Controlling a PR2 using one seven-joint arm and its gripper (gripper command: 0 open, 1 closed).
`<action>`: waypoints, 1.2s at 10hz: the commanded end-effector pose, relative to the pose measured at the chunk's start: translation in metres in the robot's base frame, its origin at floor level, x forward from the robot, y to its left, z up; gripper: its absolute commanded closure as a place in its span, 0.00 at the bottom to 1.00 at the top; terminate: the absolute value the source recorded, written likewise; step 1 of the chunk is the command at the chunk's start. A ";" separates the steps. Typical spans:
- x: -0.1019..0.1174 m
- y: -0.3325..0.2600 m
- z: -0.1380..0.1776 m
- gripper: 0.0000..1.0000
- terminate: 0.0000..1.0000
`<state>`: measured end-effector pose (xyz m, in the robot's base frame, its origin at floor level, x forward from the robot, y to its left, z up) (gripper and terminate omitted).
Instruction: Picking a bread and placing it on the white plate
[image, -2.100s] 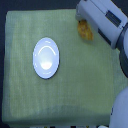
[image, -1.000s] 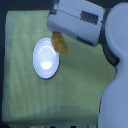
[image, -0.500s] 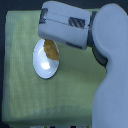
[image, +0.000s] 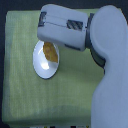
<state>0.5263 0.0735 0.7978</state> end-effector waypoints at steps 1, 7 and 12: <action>-0.016 0.009 -0.005 1.00 0.00; -0.017 0.023 -0.010 1.00 0.00; -0.016 0.031 -0.012 0.00 0.00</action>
<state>0.5097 0.0994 0.7878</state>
